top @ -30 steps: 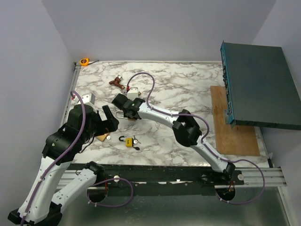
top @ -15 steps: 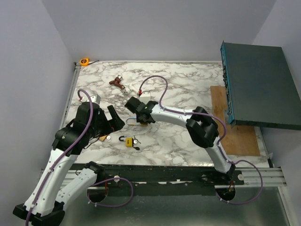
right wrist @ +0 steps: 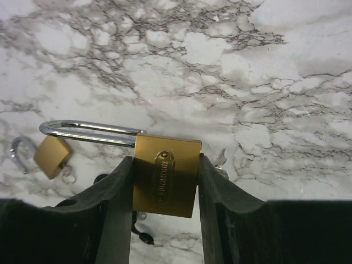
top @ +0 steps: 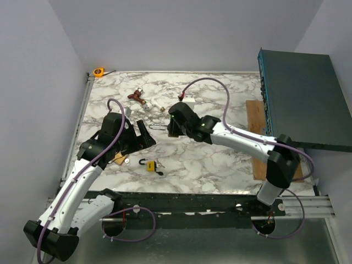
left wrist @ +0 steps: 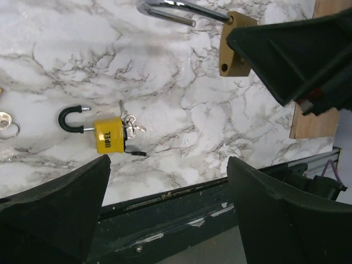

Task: Lock with the key
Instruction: Pick up the lock from the center of the board.

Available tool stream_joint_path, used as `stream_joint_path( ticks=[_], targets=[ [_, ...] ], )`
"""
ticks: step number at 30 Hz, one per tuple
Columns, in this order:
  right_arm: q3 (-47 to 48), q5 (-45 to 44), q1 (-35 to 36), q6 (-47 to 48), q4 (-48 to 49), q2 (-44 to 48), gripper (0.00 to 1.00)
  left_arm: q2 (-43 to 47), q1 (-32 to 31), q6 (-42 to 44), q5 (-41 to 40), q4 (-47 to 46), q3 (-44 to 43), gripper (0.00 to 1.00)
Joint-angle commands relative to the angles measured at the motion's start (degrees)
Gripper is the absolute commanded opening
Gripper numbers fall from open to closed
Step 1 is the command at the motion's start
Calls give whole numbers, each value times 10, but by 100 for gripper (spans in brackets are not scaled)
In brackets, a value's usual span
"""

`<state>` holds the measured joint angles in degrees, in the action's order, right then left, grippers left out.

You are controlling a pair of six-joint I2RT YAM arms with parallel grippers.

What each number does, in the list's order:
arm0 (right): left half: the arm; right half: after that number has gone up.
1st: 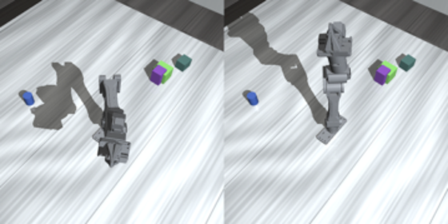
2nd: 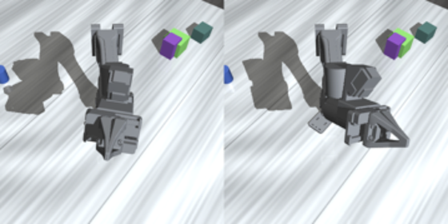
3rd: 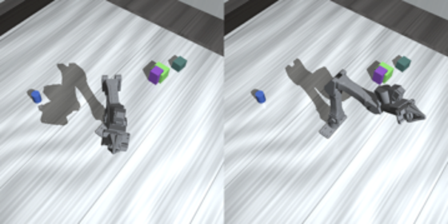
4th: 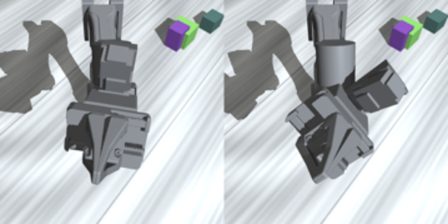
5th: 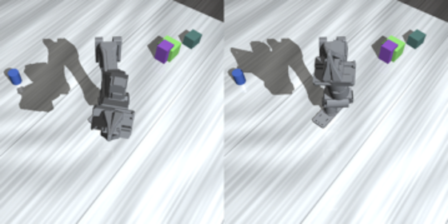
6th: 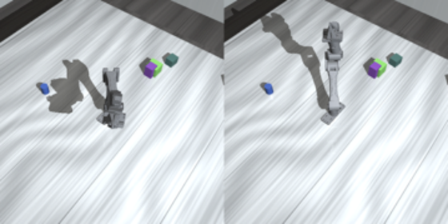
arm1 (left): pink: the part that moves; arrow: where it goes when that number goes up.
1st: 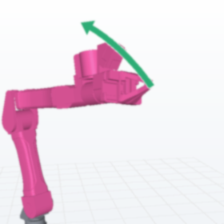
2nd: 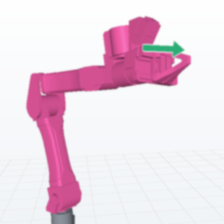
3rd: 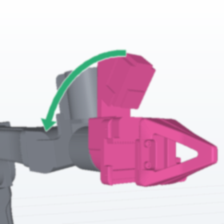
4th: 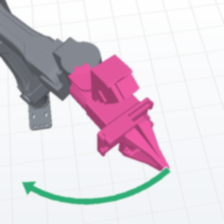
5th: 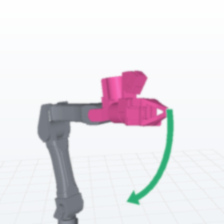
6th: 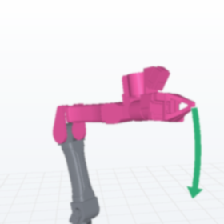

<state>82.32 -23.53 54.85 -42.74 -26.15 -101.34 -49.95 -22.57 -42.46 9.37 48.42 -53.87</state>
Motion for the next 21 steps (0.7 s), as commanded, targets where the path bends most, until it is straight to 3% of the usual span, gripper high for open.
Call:
stream_joint_path(
  ticks=[1, 11, 21],
  targets=[
    [-33, 35, 1, 39, 67, 109, 1, 32, 2, 89, 35, -65, -29, 85],
    [-3, 110, 1, 104, 17, 234, 1, 109, -3, 273, 196, -133, -113, 86],
    [90, 171, 2, 137, -81, 280, 1, 143, -33, 374, 178, -152, -155, 83]
  ],
)
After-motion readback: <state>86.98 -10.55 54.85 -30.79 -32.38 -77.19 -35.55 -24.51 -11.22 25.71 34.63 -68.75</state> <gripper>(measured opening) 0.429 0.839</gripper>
